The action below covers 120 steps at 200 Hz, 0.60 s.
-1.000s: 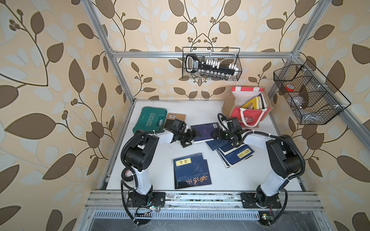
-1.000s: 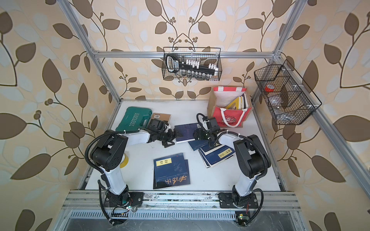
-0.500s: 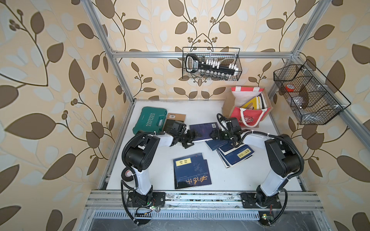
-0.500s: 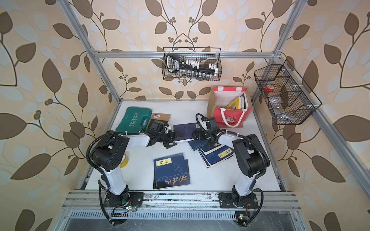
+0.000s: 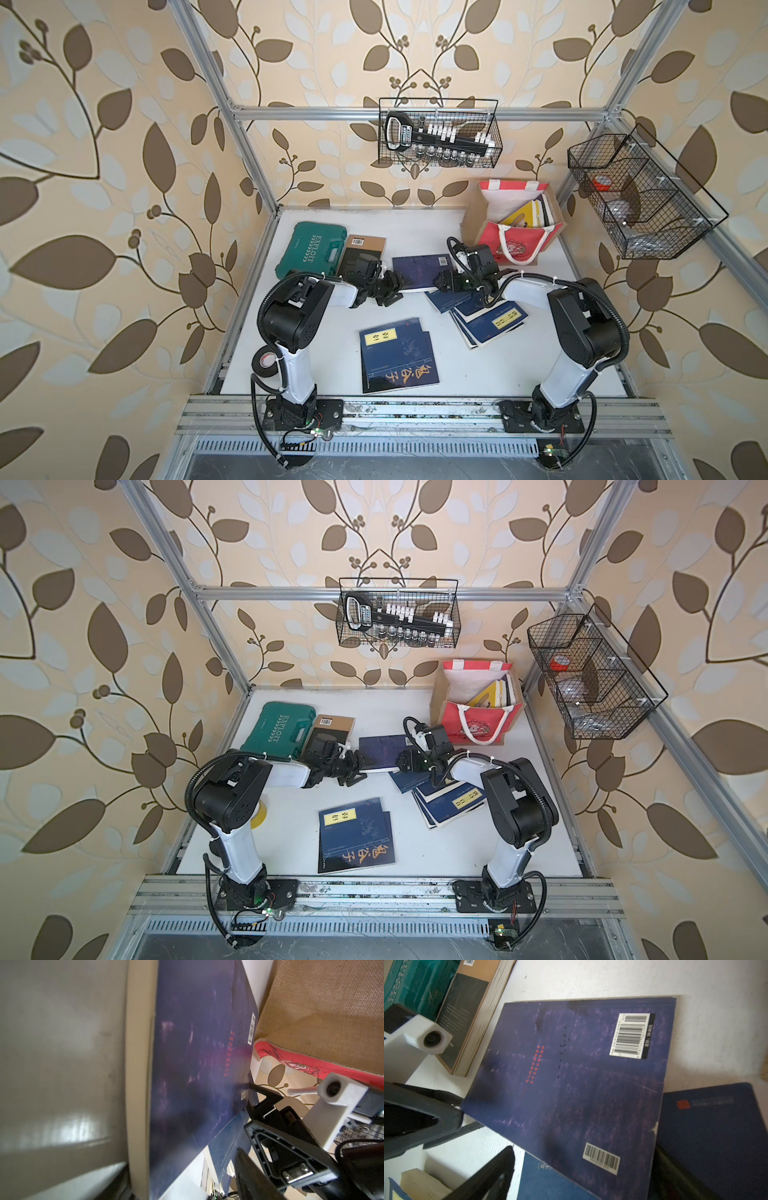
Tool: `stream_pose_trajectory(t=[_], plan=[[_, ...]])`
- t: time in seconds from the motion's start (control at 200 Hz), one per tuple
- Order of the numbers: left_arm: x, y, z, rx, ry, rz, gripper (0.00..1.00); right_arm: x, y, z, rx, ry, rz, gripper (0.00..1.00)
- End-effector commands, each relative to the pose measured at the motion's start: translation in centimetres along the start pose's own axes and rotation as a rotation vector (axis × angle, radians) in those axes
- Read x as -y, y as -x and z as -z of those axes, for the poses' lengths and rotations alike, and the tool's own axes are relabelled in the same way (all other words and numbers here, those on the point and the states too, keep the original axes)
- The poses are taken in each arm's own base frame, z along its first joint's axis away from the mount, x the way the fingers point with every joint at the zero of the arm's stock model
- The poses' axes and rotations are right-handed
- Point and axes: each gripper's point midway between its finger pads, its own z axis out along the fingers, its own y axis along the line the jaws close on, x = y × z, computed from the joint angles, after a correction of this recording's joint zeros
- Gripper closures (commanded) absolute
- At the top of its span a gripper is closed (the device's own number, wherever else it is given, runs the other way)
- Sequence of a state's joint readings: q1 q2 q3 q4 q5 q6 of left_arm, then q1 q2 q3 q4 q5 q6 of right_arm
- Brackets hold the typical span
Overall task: Put the books into the canvas bag
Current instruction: Pick up the book from the book.
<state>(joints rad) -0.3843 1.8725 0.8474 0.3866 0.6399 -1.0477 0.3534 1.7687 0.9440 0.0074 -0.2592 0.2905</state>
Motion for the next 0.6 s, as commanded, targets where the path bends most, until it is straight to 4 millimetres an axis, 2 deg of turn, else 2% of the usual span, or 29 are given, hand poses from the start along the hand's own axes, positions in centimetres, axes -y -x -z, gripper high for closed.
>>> stream_pose_trajectory(t=[0.0,0.175,0.37,0.47,0.595], plan=[[-2.2,1.0,0.0,0.042,0.074,0.021,0.43,-0.1,-3.6,-1.1,-0.138,0.012,-0.02,0.02],[-2.0,1.8,0.6,0.073,0.099,-0.003,0.62,-0.1,-3.6,-1.2,-0.141,0.008,-0.016,0.02],[-1.8,2.6,1.5,0.097,0.109,-0.018,0.74,0.0,-3.7,-1.3,-0.146,0.004,-0.011,0.02],[-1.3,2.9,1.8,0.1,0.096,-0.039,0.8,-0.2,-3.6,-1.3,-0.143,0.007,-0.007,0.02],[-0.2,3.0,2.2,0.094,0.09,-0.085,0.94,-1.1,-2.9,-0.9,-0.112,0.019,0.034,0.02]])
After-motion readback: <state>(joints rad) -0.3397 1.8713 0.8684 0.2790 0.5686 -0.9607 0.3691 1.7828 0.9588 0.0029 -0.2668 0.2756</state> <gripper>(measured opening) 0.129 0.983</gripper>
